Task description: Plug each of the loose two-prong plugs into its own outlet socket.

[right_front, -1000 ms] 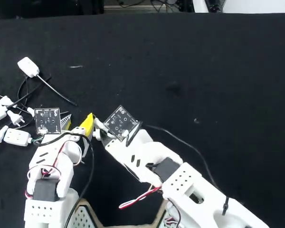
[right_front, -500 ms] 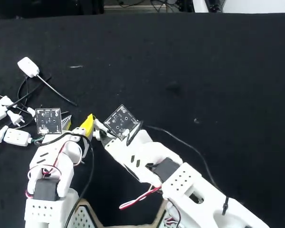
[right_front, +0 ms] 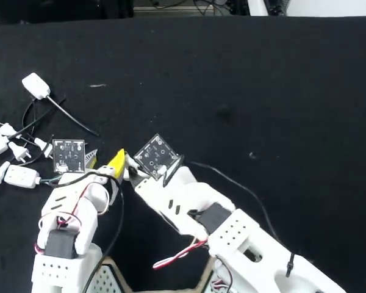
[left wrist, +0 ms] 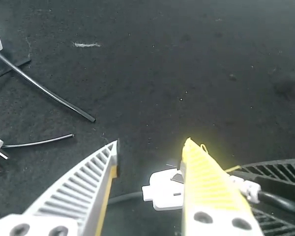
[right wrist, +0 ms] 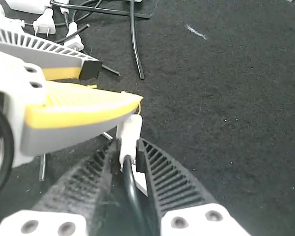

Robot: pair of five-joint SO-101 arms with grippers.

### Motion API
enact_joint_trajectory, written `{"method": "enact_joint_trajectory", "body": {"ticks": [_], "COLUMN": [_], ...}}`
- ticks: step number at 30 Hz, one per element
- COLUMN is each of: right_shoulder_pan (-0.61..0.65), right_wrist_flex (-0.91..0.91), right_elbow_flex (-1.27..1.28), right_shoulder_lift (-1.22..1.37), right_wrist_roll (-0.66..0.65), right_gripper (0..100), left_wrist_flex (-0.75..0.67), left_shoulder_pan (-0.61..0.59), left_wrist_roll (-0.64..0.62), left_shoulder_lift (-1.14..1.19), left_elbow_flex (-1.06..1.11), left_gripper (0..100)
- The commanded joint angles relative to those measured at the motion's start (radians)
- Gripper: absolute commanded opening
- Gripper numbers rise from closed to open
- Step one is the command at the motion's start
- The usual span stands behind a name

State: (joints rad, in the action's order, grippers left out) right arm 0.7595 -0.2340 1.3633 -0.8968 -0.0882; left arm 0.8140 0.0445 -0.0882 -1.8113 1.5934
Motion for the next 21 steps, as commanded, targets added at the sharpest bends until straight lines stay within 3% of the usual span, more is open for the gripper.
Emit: {"method": "enact_joint_trajectory", "body": {"ticks": [1,21], "right_shoulder_pan": [0.008,-0.041], "right_wrist_flex": [0.005,0.005], "right_elbow_flex": [-0.021,-0.022], "right_shoulder_lift": [-0.047,-0.047], "right_wrist_roll": [0.012,0.02], "right_gripper": [1.1,1.1], "left_wrist_flex": [-0.006,-0.008], "left_shoulder_pan": [0.028,0.031], "left_wrist_roll": [0.012,0.052], "left_shoulder_lift": [0.008,0.008], "left_elbow_flex": [-0.002,0.008], "left_gripper": [22,22]}}
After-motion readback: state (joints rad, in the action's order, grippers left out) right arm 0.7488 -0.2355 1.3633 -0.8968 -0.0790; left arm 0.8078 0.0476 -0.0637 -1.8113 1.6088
